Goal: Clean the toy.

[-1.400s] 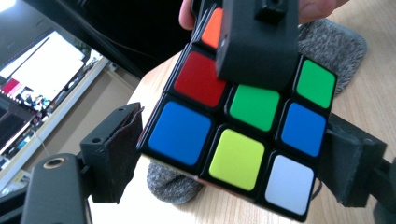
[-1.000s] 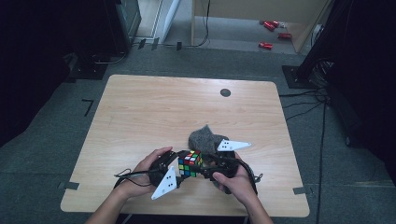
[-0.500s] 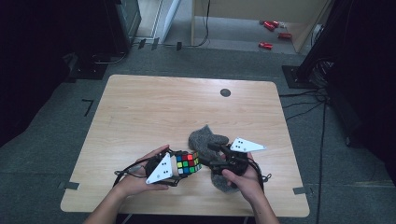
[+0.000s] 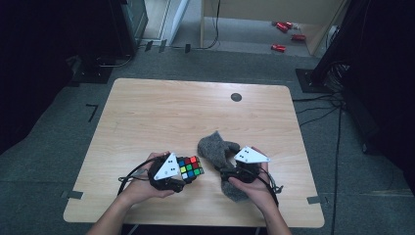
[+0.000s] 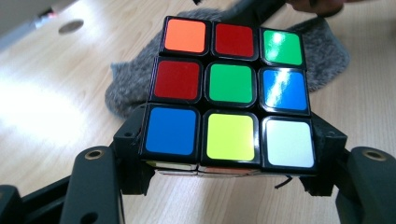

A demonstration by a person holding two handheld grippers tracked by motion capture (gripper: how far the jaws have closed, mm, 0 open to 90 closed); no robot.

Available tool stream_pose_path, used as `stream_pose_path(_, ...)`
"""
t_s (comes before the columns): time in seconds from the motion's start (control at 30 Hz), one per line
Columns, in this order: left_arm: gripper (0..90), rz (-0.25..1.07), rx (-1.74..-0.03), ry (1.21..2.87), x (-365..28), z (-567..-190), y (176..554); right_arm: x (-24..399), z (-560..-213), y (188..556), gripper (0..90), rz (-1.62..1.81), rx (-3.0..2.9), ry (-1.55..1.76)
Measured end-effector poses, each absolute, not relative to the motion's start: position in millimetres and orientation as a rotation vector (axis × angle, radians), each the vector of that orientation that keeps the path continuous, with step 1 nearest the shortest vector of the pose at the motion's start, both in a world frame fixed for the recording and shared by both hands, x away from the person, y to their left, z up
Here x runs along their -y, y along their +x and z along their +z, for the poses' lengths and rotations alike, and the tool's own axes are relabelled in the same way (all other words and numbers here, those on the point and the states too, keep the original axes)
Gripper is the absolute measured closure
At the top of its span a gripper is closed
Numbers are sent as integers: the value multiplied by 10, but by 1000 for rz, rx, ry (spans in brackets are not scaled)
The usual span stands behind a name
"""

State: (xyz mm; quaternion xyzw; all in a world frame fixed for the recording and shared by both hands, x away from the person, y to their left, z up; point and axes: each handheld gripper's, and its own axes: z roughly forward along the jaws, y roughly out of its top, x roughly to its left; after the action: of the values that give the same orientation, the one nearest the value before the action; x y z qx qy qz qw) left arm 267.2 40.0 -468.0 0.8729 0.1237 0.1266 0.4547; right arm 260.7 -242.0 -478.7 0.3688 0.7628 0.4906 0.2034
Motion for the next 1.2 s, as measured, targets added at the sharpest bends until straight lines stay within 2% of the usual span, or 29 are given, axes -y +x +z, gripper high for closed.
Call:
stream_pose_path(0.13, 348, 243, -376, 2106, -462, -4661, 2752, 2347, -4860, 2639, 188, 1292, -2159, 1046)
stream_pose_path(0.17, 348, 233, -384, 2093, -480, -4653, 2768, 2333, -4880, 2646, 215, 1274, -2161, 1051)
stream_pose_path(0.23, 348, 223, -403, 2071, -508, -4644, 2791, 2329, -4900, 2644, 349, 1243, -2142, 1061)
stream_pose_path(0.3, 348, 227, -416, 2057, -529, -4638, 2811, 2367, -4917, 2654, 545, 1250, -2132, 1098)
stream_pose_path(0.4, 348, 230, -442, 2041, -547, -4635, 2834, 2430, -4931, 2673, 739, 1239, -2136, 1129)
stream_pose_path(0.47, 348, 229, -449, 2043, -545, -4639, 2839, 2465, -4921, 2675, 822, 1242, -2121, 1157)
stream_pose_path(0.6, 348, 252, -467, 2074, -498, -4652, 2823, 2536, -4837, 2656, 860, 1326, -2072, 1167)
stream_pose_path(0.8, 348, 293, -487, 2126, -408, -4692, 2814, 2516, -4600, 2519, 862, 1524, -2000, 1054)
stream_pose_path(1.03, 348, 327, -478, 2199, -258, -4728, 2771, 2266, -4381, 2356, 862, 1691, -2036, 879)
stream_pose_path(1.2, 348, 321, -447, 2213, -156, -4726, 2715, 2021, -4402, 2307, 861, 1724, -2148, 804)
